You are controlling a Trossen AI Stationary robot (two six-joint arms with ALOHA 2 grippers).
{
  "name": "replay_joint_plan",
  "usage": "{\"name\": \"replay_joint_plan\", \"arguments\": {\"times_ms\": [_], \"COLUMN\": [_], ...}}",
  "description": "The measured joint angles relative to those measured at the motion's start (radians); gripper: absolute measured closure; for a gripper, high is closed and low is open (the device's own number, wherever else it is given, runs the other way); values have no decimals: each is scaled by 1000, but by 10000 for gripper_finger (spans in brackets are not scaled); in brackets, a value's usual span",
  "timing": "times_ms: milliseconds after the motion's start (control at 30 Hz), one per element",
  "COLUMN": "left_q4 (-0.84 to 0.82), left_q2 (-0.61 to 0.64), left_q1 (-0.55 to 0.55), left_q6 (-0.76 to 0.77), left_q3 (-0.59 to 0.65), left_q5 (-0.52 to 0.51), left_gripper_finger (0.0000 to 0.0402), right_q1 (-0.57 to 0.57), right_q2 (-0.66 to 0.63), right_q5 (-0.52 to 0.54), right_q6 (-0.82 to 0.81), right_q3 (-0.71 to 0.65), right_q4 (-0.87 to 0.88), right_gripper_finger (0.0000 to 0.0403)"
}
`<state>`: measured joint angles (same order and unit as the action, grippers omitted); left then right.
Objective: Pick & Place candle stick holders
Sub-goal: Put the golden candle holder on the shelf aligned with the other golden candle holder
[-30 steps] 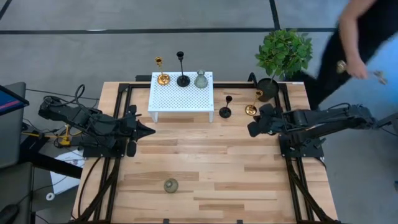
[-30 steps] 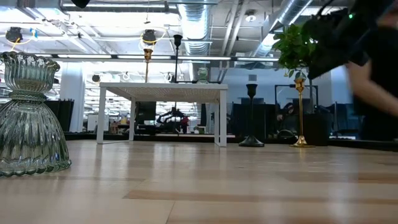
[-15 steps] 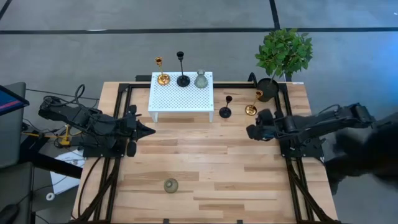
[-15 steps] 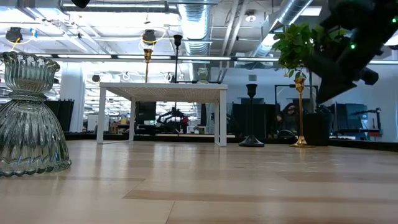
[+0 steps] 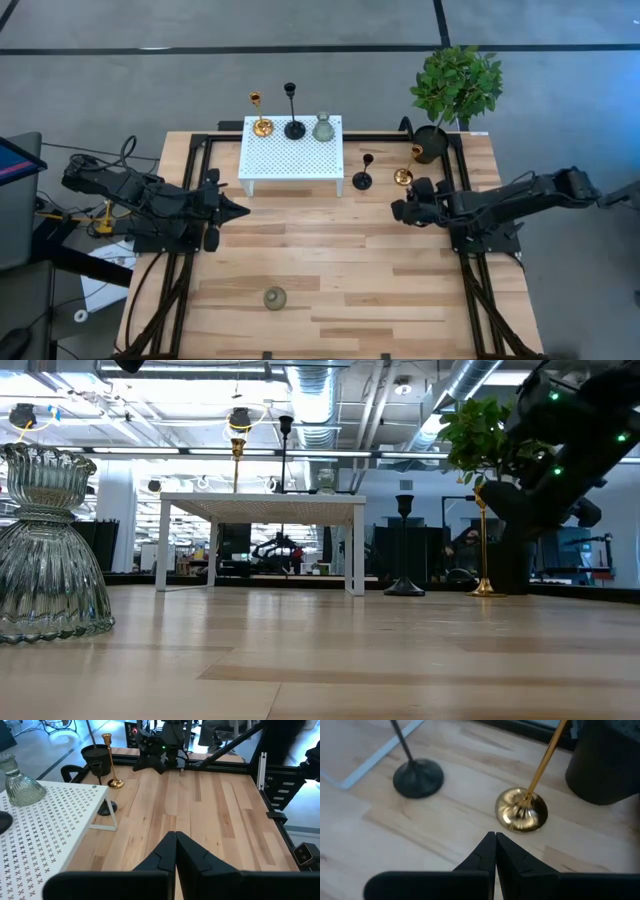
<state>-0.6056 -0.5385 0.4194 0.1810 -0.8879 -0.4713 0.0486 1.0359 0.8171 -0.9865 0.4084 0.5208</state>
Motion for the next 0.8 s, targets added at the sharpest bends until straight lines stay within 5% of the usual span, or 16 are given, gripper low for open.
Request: {"name": "replay_joint_plan", "arguments": {"times_ms": [400,800], "left_q4": [0,0], "left_q2": [0,0], "left_q1": [0,0], "left_q6": [0,0], "left_q3": [0,0], "left_q5": [0,0], "left_gripper_finger": [396,396], "right_q1": [-101,-194], "right_q2": [-2,-2], "right_q5": [22,22], "right_q6": [51,53], "right_q3": [0,0], "right_q4": [-41,-82], "right_gripper_finger": [388,222]}}
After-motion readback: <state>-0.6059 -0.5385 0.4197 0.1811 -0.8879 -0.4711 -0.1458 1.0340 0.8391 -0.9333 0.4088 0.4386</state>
